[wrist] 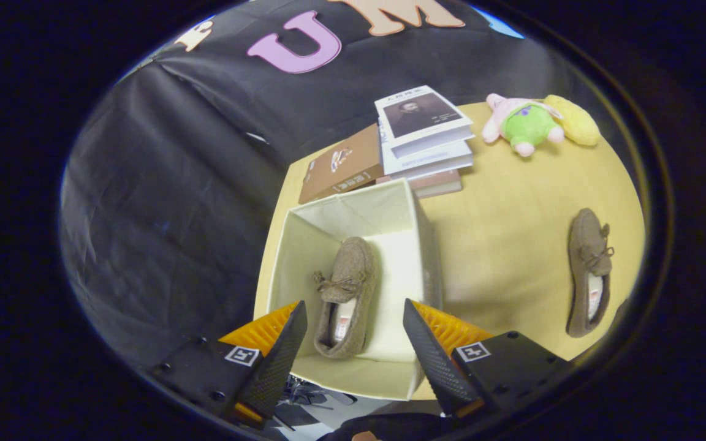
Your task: Open the storage box then place both shoes into the box .Put the left shoe in first, then the right shoe, with the right side of both shoes facing outward in a uniform manner.
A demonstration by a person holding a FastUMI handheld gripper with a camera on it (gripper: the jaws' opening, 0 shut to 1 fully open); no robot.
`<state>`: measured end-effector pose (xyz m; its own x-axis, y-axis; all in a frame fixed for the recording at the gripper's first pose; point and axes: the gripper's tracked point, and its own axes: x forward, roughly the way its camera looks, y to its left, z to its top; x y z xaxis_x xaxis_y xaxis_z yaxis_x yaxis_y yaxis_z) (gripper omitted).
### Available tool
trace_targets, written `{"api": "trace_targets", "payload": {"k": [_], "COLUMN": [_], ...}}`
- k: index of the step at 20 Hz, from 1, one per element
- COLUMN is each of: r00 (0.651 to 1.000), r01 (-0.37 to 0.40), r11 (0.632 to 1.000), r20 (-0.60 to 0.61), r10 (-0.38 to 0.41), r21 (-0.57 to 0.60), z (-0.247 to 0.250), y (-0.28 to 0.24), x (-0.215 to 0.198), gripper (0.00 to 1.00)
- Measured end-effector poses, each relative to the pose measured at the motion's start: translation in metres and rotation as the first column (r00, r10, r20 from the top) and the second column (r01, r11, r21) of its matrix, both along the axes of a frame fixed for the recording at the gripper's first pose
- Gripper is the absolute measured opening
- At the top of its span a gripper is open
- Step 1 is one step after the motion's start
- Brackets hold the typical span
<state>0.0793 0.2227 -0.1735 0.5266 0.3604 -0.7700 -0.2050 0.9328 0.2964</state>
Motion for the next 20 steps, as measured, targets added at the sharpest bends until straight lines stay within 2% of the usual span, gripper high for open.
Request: {"api": "trace_targets", "payload": {"k": [2, 5, 10, 16, 20], "r00": [0.999, 0.995, 0.981, 0.966, 0.956], "r01": [0.032, 0.079, 0.195, 0.252, 0.266], "r11": [0.999, 0.984, 0.933, 0.892, 0.881], "r20": [0.032, 0.068, 0.085, 0.039, -0.011], "r10": [-0.03, -0.07, -0.177, -0.257, -0.294], "r21": [-0.038, -0.157, -0.302, -0.375, -0.391], "z": [0.009, 0.015, 0.011, -0.018, -0.048], "y": [-0.032, -0.098, -0.21, -0.3, -0.334], "x": [0.002, 0.0, 0.004, 0.017, 0.03], "gripper": [1.0, 1.0, 1.0, 1.0, 1.0]}}
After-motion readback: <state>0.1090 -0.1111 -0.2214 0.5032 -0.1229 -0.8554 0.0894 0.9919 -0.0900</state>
